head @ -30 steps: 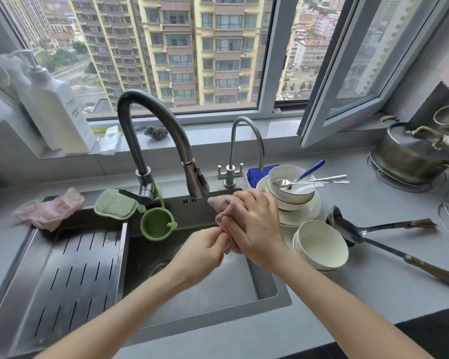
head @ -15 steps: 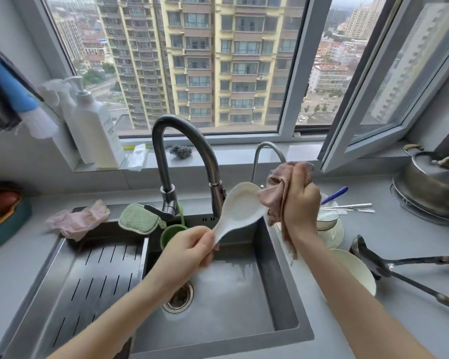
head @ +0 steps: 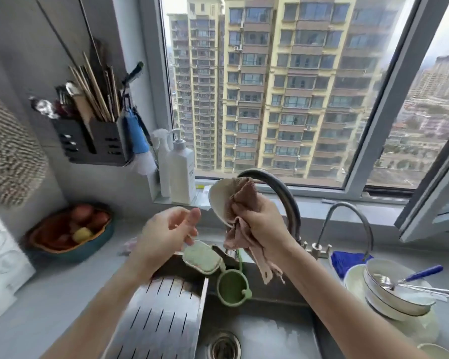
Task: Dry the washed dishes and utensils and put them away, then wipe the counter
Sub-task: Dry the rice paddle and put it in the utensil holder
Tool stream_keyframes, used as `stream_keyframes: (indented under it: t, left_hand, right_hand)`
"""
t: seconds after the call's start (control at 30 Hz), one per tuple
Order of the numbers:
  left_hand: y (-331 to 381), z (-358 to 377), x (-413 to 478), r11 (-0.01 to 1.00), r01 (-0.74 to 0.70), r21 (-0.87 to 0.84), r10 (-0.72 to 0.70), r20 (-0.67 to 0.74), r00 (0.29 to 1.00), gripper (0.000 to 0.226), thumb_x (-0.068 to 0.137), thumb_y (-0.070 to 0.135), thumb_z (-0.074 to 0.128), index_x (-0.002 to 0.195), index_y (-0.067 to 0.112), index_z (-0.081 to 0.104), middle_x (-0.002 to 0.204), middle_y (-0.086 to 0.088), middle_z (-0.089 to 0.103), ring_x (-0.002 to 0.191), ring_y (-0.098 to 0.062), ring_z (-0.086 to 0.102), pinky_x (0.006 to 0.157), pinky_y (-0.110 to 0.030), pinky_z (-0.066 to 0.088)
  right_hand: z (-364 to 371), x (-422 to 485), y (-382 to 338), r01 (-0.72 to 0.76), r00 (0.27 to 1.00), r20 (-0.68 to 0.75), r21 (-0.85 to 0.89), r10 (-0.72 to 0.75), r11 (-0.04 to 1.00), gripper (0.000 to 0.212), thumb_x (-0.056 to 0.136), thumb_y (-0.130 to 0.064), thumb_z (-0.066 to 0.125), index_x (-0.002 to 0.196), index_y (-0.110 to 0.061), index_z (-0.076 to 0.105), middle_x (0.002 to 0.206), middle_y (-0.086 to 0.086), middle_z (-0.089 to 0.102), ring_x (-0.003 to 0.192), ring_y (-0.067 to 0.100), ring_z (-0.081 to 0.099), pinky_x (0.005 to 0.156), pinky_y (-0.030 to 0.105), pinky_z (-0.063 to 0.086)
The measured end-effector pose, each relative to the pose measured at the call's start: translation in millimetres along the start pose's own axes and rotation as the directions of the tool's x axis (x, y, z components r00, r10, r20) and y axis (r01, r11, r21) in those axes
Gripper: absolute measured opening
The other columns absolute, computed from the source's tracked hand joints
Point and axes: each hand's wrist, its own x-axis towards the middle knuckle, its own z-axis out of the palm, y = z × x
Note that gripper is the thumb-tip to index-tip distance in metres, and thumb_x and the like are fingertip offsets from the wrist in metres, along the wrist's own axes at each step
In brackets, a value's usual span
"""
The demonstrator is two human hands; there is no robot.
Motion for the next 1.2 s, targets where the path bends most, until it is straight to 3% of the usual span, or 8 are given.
stream_keyframes:
  t: [0.1,0.23,0.33,0.57,0.7,0.83,1.0,1.2]
  left_hand:
    - [4,-24,19,0.984,-0.113,0.140,0.121,-0.055,0.991,0.049,0.078,0.063,0.054,0.089,0.015,0.061,0.065,-0.001,0.066,0.053,-0.003,0.062,0.053,-0.014,0.045]
    - [0,-59,44,0.975,-0.126,0.184,0.181,-0.315,0.932,0.023,0.095,0.016,0.052,0.081,0.001,0.062,0.061,-0.013,0.059,0.045,-0.003,0.055,0.045,-0.021,0.044]
    - [-8,-94,61,0.992,-0.073,0.099,0.110,-0.450,0.886,0.021,0.094,0.012,0.052,0.076,0.010,0.064,0.059,-0.010,0.057,0.044,-0.010,0.050,0.044,-0.023,0.042]
    - [-25,-201,111,0.996,0.014,0.089,0.058,-0.754,0.655,0.030,0.090,0.012,0.051,0.061,0.008,0.055,0.047,-0.011,0.051,0.027,-0.006,0.042,0.044,-0.025,0.036]
    - [-18,-266,134,0.947,0.048,0.317,0.261,-0.850,0.458,0.030,0.090,0.021,0.046,0.067,0.002,0.054,0.059,-0.023,0.059,0.050,-0.032,0.055,0.053,-0.041,0.043]
    - [8,-308,155,0.837,0.135,0.531,0.468,-0.821,0.326,0.023,0.093,0.011,0.046,0.082,-0.005,0.059,0.085,-0.029,0.064,0.075,-0.041,0.053,0.061,-0.034,0.021]
    - [35,-339,191,0.730,0.112,0.674,0.621,-0.723,0.301,0.025,0.095,0.014,0.044,0.100,-0.001,0.064,0.097,-0.023,0.068,0.088,-0.041,0.058,0.069,-0.039,0.033]
    - [29,-348,242,0.700,0.108,0.706,0.600,-0.664,0.446,0.024,0.096,0.017,0.047,0.104,0.003,0.065,0.097,-0.022,0.069,0.087,-0.040,0.061,0.063,-0.033,0.031]
  right_hand:
    - [37,11,-13,0.072,0.990,0.128,-0.128,-0.055,0.989,0.009,0.088,0.001,0.059,0.087,-0.008,0.061,0.074,0.002,0.062,0.062,0.005,0.059,0.057,0.017,0.048]
    - [86,32,-35,0.143,0.967,0.235,-0.165,-0.102,0.976,0.010,0.089,-0.002,0.058,0.084,-0.010,0.059,0.070,-0.001,0.061,0.056,0.003,0.058,0.059,0.021,0.050]
    - [119,50,-45,0.218,0.943,0.302,-0.242,-0.140,0.945,0.005,0.087,-0.006,0.062,0.089,-0.010,0.061,0.074,-0.002,0.064,0.066,0.005,0.062,0.068,0.026,0.053]
    - [152,98,-60,0.219,0.896,0.432,-0.231,-0.101,0.948,0.017,0.085,0.001,0.063,0.100,-0.005,0.062,0.086,0.004,0.069,0.076,0.014,0.067,0.078,0.032,0.057]
    - [161,137,-70,0.351,0.916,0.340,-0.428,-0.211,0.833,0.015,0.083,-0.008,0.062,0.086,-0.022,0.061,0.081,0.003,0.071,0.077,0.023,0.069,0.079,0.051,0.055]
    - [169,159,-73,0.393,0.905,0.357,-0.491,-0.231,0.778,0.015,0.084,-0.011,0.061,0.081,-0.025,0.058,0.076,0.001,0.070,0.074,0.023,0.068,0.076,0.049,0.055]
    - [184,179,-66,0.437,0.888,0.384,-0.526,-0.254,0.730,0.007,0.085,-0.016,0.060,0.083,-0.023,0.058,0.077,-0.001,0.069,0.074,0.020,0.067,0.075,0.048,0.055]
    - [202,195,-54,0.455,0.878,0.408,-0.549,-0.251,0.701,0.007,0.083,-0.019,0.057,0.081,-0.027,0.057,0.076,-0.004,0.068,0.073,0.014,0.064,0.074,0.043,0.053]
